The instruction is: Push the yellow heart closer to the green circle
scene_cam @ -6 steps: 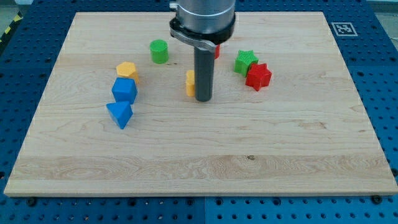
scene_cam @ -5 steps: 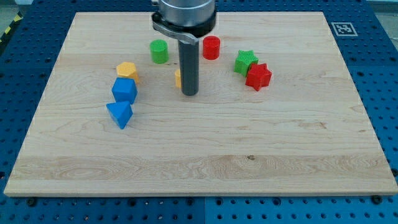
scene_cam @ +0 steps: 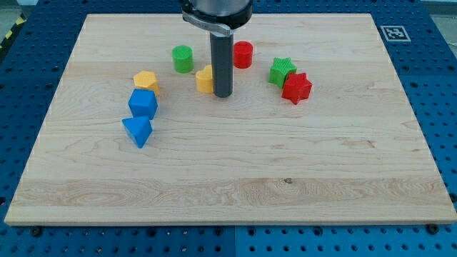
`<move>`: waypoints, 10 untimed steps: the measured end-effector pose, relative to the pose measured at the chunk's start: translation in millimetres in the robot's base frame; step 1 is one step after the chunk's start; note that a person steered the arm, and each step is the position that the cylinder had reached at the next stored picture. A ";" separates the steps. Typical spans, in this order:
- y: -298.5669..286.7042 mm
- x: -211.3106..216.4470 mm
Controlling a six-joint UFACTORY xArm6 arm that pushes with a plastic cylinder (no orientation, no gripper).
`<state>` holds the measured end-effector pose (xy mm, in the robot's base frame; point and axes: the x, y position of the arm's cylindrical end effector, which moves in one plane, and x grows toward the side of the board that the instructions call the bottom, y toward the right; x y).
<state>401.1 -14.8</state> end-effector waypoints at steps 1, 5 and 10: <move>0.0 -11.0; -5.3 -40.2; -17.4 11.2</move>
